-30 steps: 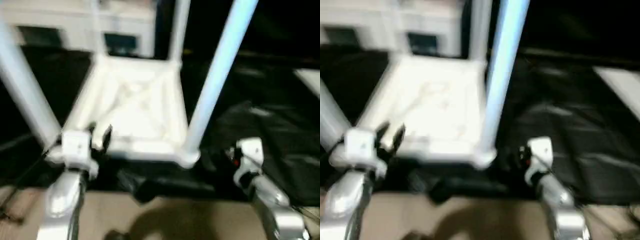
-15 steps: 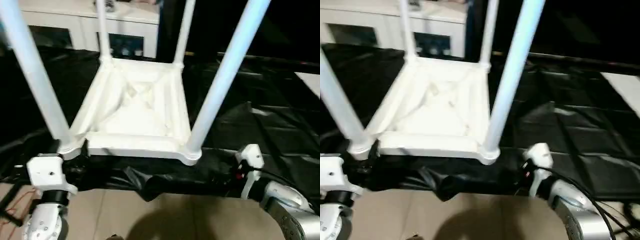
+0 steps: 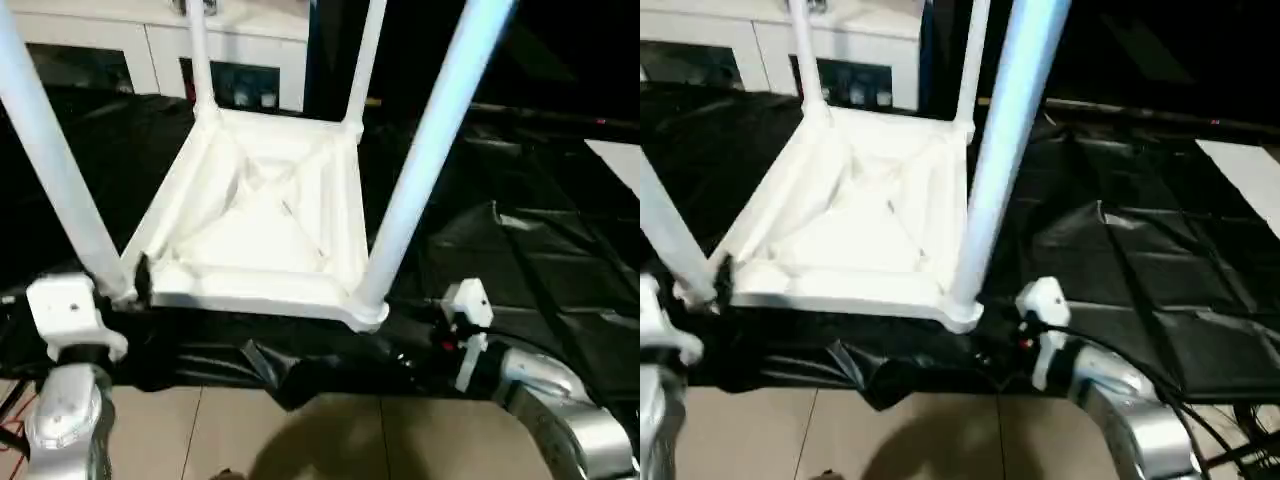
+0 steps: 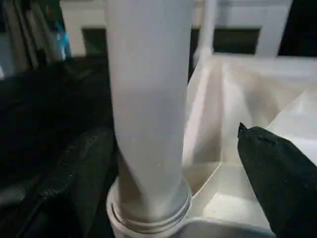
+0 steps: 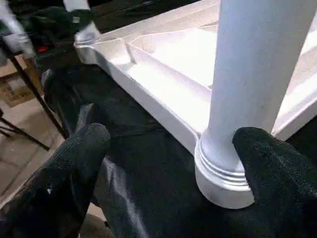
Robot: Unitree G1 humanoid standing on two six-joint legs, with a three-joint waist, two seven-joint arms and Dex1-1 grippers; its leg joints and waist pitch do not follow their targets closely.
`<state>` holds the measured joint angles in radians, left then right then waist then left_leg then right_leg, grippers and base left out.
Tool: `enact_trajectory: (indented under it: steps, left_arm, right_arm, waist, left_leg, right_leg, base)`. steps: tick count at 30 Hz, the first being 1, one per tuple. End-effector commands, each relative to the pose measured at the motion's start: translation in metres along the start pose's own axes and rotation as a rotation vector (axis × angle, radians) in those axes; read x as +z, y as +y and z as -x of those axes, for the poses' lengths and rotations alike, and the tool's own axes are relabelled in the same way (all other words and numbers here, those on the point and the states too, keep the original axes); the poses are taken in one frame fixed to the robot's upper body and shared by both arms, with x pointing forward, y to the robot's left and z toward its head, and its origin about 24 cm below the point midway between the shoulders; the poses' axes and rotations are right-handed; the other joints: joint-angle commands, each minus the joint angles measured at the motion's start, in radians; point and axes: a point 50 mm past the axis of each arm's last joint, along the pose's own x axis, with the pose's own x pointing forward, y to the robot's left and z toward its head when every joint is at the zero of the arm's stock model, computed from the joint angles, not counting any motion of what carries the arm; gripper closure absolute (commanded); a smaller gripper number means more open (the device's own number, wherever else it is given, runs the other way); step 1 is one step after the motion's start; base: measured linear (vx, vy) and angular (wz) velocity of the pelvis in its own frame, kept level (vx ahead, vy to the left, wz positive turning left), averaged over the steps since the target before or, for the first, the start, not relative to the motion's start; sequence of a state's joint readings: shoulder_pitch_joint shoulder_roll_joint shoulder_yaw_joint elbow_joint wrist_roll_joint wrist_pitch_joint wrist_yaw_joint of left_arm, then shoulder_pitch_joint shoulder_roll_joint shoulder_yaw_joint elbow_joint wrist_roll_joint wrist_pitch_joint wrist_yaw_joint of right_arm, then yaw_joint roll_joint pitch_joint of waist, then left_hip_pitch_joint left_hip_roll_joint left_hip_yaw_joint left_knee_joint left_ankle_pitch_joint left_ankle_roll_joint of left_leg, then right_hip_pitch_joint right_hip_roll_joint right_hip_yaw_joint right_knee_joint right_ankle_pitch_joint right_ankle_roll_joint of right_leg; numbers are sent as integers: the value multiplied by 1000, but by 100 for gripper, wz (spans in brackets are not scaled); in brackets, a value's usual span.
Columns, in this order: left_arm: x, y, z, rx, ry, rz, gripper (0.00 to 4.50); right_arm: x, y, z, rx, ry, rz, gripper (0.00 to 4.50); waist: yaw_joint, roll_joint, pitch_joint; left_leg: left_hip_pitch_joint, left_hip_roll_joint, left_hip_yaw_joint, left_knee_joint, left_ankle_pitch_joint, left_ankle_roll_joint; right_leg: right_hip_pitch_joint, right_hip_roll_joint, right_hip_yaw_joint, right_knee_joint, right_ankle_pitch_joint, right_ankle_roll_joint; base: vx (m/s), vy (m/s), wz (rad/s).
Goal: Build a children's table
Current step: Flip table
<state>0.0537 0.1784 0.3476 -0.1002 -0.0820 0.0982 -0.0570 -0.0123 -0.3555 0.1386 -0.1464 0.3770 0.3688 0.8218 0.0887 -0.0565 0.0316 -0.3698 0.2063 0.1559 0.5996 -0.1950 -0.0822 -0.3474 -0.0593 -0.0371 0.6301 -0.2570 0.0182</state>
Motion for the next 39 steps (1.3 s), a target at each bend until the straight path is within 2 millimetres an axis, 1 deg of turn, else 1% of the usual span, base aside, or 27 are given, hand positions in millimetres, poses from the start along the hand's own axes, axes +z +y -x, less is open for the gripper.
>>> enact_trajectory:
  steps: [1, 3, 6, 8, 9, 11, 12, 14, 17, 18, 20, 21, 22, 23, 24, 25, 26, 27, 28, 29, 30, 31, 33, 35, 36, 38, 39]
  left_arm:
    - [-2, 7, -5, 49, 23, 8, 6]
    - [0, 11, -8, 53, 14, 39, 6]
    - [0, 12, -10, 44, 13, 49, 6]
    - [1, 12, -13, 24, 7, 60, 6]
    - [1, 12, -13, 23, 6, 61, 6]
    - [1, 12, -15, 14, 3, 69, 6]
    - [1, 12, -15, 6, 2, 70, 6]
    - [-1, 9, -16, -11, 17, 61, 6]
    - [-4, 5, -16, -35, 36, 76, 6]
    - [-7, 3, -16, -51, 52, 76, 34]
    - [-7, 3, -16, -51, 52, 76, 42]
    - [-8, 2, -20, -61, 59, 58, 50]
    - [-8, 3, -21, -61, 59, 58, 62]
    - [-9, 3, -22, -62, 60, 55, 62]
    - [-7, 4, -28, -69, 52, 54, 81]
    - [-7, 4, -28, -69, 52, 54, 86]
    - [-4, 8, -36, -79, 42, 45, 90]
    - [-4, 9, -38, -82, 39, 45, 94]
    - [-2, 10, -40, -89, 37, 42, 112]
    - [-1, 10, -41, -99, 28, 43, 112]
    - [-1, 10, -41, -101, 26, 43, 123]
    - [0, 10, -42, -106, 23, 43, 130]
    - [2, 5, -44, -162, 9, 72, 144]
    - [4, -1, -44, -219, 0, 87, 169]
    - [4, -8, -43, -292, -4, 107, 176]
    - [4, -13, -41, -335, -1, 119, 190]
    - [3, -14, -40, -344, 1, 118, 212]
  right_arm:
    - [5, 1, -5, 46, -1, 24, 0]
    - [6, 2, -5, 77, 4, 20, 0]
    - [6, -3, -5, 64, 11, 43, 0]
    - [7, -6, -7, 42, 4, 50, 0]
    - [7, -7, -7, 41, 3, 50, 0]
    - [7, -7, -8, 38, -1, 50, 0]
    - [7, -7, -7, 38, -3, 50, 0]
    - [7, -6, -5, 41, 0, 46, 0]
    - [5, -5, -1, 58, 12, 40, 0]
    - [4, -5, 2, 61, 18, 37, 0]
    - [4, -5, 2, 61, 18, 37, 0]
    - [2, -4, 8, 83, 40, 29, 0]
    - [2, -4, 9, 85, 41, 28, 0]
    - [2, -4, 10, 94, 48, 24, 0]
    - [0, -4, 16, 102, 65, 20, 0]
    - [0, -4, 16, 102, 65, 20, 0]
    - [-2, -9, 23, 76, 89, 41, 0]
    - [-2, -10, 24, 68, 93, 47, 0]
    - [-2, -14, 26, 43, 91, 52, 0]
    - [-1, -16, 27, 34, 87, 49, 0]
    - [-1, -16, 28, 32, 87, 48, 0]
    - [-1, -17, 28, 28, 85, 47, 0]
    - [0, -18, 30, 27, 88, 44, 0]
    - [0, -19, 31, 18, 90, 50, 0]
    - [1, -21, 31, -4, 85, 61, 0]
    - [3, -22, 29, -13, 72, 61, 0]
    - [4, -22, 29, -13, 66, 60, 0]
  waist:
    - [4, 8, -35]
    - [6, 12, -35]
    - [8, 9, -35]
    - [11, 10, -34]
    - [11, 8, -33]
    - [10, 8, -32]
    - [11, 4, -31]
    - [12, 1, -31]
    - [14, 2, -31]
    - [17, 3, -31]
    - [20, 2, -33]
    - [21, 3, -34]
    - [25, 4, -33]
    - [28, 3, -34]
    - [30, 4, -33]
    - [30, 11, -33]
    - [31, 13, -33]
    - [33, 11, -33]
    - [35, 15, -34]
    - [33, 14, -35]
    - [31, 10, -35]
    - [31, 12, -35]
    - [28, 13, -36]
    - [29, 15, -36]
    - [32, 16, -36]
    - [38, 17, -35]
    - [42, 17, -34]
  left_leg:
    - [10, 26, -12, -86, -185, -9]
    - [12, 27, -12, -86, -191, -8]
    - [15, 28, -10, -84, -184, -5]
    - [17, 29, -9, -86, -191, -6]
    - [17, 28, -8, -87, -202, -9]
    - [18, 30, -9, -89, -215, -16]
    - [18, 30, -9, -90, -218, -17]
    - [18, 31, -8, -90, -222, -17]
    - [18, 31, -9, -90, -213, -16]
    - [18, 31, -8, -89, -207, -15]
    - [18, 30, -8, -87, -194, -12]
    - [18, 30, -8, -87, -189, -11]
    - [20, 30, -8, -86, -195, -7]
    - [20, 29, -8, -86, -187, -6]
    - [19, 31, -9, -87, -189, -8]
    - [19, 30, -10, -88, -191, -10]
    - [23, 28, -8, -86, -207, -13]
    - [23, 27, -8, -86, -208, -15]
    - [20, 29, -11, -88, -200, -20]
    - [22, 29, -10, -87, -204, -20]
    - [20, 29, -10, -88, -204, -19]
    - [20, 30, -10, -88, -203, -20]
    - [21, 29, -9, -86, -197, -16]
    - [20, 29, -9, -86, -189, -15]
    - [23, 31, -7, -84, -182, -15]
    - [25, 31, -5, -85, -188, -17]
    - [24, 32, -5, -86, -195, -19]
  right_leg:
    - [19, -65, 33, -75, 34, -130]
    - [17, -66, 34, -75, 27, -138]
    - [15, -66, 35, -73, 43, -150]
    - [13, -68, 36, -74, 33, -155]
    - [11, -67, 36, -76, 13, -156]
    - [12, -67, 36, -76, 0, -155]
    - [12, -68, 36, -77, -8, -152]
    - [12, -69, 37, -78, -18, -150]
    - [13, -69, 38, -78, -11, -146]
    - [13, -69, 38, -77, -1, -144]
    - [13, -68, 38, -75, 26, -144]
    - [14, -68, 37, -74, 34, -145]
    - [14, -67, 38, -76, 33, -139]
    - [15, -67, 38, -74, 44, -139]
    - [14, -68, 37, -74, 45, -141]
    - [14, -69, 37, -74, 45, -142]
    - [11, -66, 38, -78, 34, -138]
    - [13, -66, 38, -78, 29, -135]
    - [16, -69, 37, -74, 45, -140]
    - [14, -68, 36, -74, 47, -144]
    - [16, -69, 36, -73, 47, -152]
    - [16, -70, 36, -72, 49, -157]
    - [16, -70, 36, -72, 60, -166]
    - [17, -71, 36, -71, 66, -170]
    - [14, -71, 37, -71, 77, -175]
    - [12, -70, 36, -70, 69, -178]
    - [13, -70, 37, -70, 64, -176]
  base:
    - [0, 0, 0]
    - [0, 0, 0]
    - [0, 0, 0]
    - [0, 0, 0]
    - [0, 0, 0]
    - [0, 0, 0]
    - [0, 0, 0]
    - [0, 0, 0]
    - [0, 0, 0]
    - [0, 0, 0]
    - [0, 0, 0]
    - [0, 0, 0]
    - [0, 0, 0]
    - [0, 0, 0]
    - [0, 0, 0]
    - [0, 0, 0]
    - [0, 0, 0]
    - [0, 0, 0]
    - [0, 0, 0]
    - [0, 0, 0]
    - [0, 0, 0]
    - [0, 0, 0]
    - [0, 0, 0]
    - [0, 0, 0]
    - [0, 0, 0]
    - [0, 0, 0]
    - [0, 0, 0]
